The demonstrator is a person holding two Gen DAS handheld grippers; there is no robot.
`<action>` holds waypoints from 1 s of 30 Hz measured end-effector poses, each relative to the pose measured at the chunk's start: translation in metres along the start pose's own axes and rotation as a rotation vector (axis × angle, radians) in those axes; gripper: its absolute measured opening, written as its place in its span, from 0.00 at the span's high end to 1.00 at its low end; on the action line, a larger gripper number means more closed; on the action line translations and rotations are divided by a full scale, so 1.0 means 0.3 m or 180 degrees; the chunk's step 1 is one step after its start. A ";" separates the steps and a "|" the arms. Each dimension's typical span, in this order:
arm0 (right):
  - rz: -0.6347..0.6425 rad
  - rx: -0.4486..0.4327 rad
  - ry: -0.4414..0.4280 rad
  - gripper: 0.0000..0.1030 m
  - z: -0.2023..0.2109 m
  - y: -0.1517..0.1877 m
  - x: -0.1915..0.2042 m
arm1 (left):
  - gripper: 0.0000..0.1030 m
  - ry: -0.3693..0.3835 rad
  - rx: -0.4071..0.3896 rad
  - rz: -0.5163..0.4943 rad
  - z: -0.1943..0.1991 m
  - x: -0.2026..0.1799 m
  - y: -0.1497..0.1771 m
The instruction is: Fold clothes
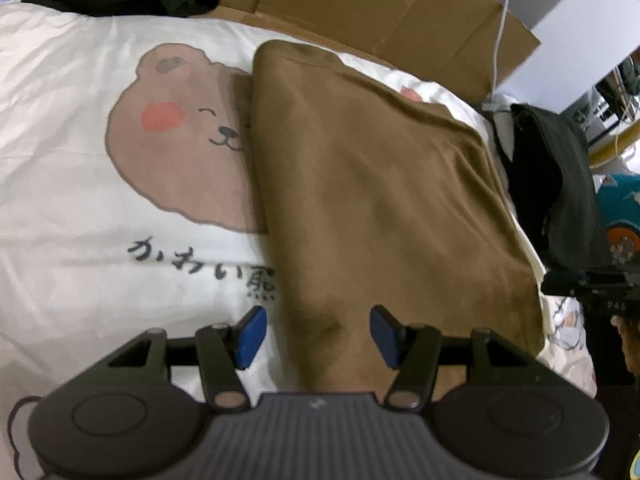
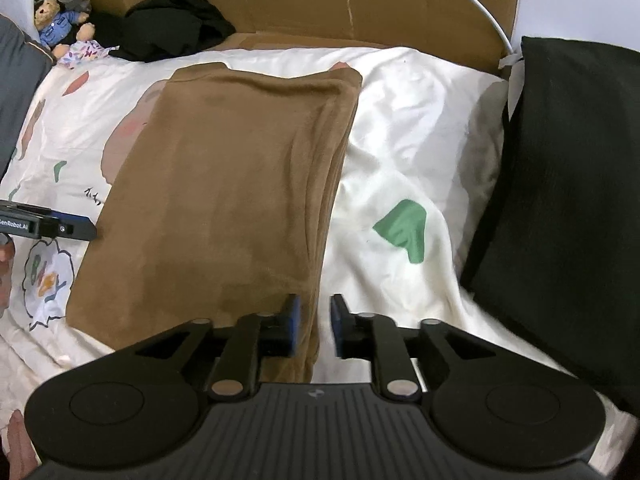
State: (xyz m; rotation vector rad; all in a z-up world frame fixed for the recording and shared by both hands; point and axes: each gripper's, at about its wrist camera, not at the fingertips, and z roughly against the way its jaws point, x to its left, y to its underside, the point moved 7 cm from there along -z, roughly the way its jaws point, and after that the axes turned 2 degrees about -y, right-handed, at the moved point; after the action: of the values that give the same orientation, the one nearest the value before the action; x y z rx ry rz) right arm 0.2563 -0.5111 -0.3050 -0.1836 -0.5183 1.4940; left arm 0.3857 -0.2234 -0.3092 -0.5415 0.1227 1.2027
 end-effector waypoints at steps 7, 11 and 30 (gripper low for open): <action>0.0120 0.0093 0.0046 0.64 -0.022 0.034 0.026 | 0.41 0.0026 0.0042 0.0015 -0.022 -0.038 0.023; 0.0149 0.0253 0.0079 0.84 -0.047 0.085 0.008 | 0.41 -0.0041 0.0159 -0.0013 -0.049 -0.028 0.053; -0.0537 0.0130 -0.0461 0.55 -0.007 0.153 -0.075 | 0.41 0.0220 0.0183 0.0402 0.025 0.102 0.127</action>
State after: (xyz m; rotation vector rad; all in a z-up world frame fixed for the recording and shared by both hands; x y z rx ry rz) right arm 0.2161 -0.5285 -0.3313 0.0010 -0.6042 1.3579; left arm 0.3610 -0.1842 -0.3266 -0.5313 0.2525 1.2996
